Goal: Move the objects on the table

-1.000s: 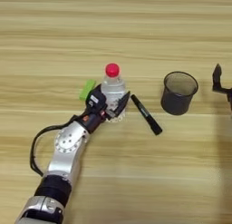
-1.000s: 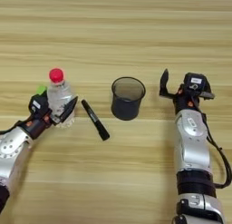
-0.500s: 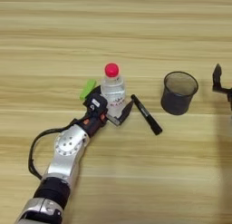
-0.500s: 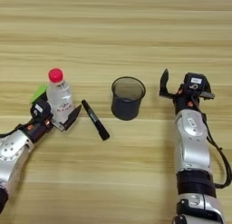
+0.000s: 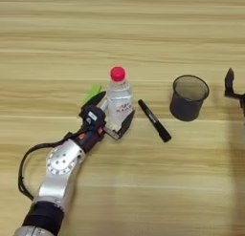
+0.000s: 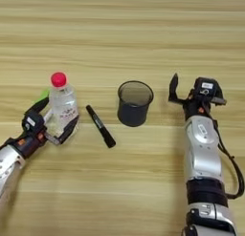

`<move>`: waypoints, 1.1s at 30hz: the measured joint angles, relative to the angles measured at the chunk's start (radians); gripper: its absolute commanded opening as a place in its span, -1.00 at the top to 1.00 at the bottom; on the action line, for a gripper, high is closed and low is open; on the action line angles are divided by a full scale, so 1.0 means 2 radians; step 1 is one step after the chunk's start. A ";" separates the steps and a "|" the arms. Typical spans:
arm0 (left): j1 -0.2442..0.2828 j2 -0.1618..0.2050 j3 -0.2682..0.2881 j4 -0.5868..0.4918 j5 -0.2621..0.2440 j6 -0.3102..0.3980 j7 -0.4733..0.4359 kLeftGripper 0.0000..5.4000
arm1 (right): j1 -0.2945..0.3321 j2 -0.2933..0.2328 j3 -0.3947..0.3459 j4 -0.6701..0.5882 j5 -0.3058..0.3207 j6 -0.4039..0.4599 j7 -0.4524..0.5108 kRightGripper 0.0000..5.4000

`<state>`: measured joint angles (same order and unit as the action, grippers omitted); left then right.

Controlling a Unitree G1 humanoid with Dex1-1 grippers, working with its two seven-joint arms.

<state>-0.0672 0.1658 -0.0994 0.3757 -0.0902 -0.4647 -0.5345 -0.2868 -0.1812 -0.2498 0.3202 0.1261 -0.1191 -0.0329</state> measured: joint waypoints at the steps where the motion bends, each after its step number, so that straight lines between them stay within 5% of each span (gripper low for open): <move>1: 0.004 0.003 0.000 -0.003 0.000 0.001 0.000 -0.99 | 0.000 0.000 0.000 0.000 0.000 0.000 0.000 -1.00; 7: 0.045 0.033 0.000 -0.044 -0.002 0.012 -0.022 -0.99 | -0.001 0.000 0.000 0.005 0.000 -0.002 -0.002 -1.00; 17: 0.043 0.085 0.066 -0.012 -0.016 0.018 -0.009 -0.99 | -0.012 -0.001 -0.001 0.028 -0.001 -0.013 -0.002 -1.00; 21: -0.002 0.078 0.092 0.030 -0.018 0.029 0.036 -0.99 | -0.014 -0.002 -0.001 0.035 -0.001 -0.015 -0.001 -1.00; 24: -0.041 0.027 0.096 0.083 -0.015 0.022 0.087 -0.99 | -0.014 -0.004 -0.002 0.036 -0.001 -0.022 0.000 -1.00; 26: -0.068 0.009 0.102 0.116 -0.014 0.013 0.116 -0.99 | -0.014 -0.006 -0.003 0.037 -0.001 -0.023 0.001 -1.00; 29: -0.103 0.008 0.125 0.155 -0.014 -0.006 0.149 -0.99 | -0.014 -0.007 -0.003 0.032 -0.003 -0.025 0.001 -1.00; 33: -0.118 0.010 0.143 0.192 -0.009 -0.033 0.190 -0.99 | 0.001 -0.007 0.002 -0.023 -0.011 -0.031 -0.001 -1.00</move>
<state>-0.3026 0.1849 0.1872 0.7598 -0.1084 -0.5314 -0.1547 -0.2839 -0.1945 -0.2455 0.2744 0.1034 -0.1813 -0.0358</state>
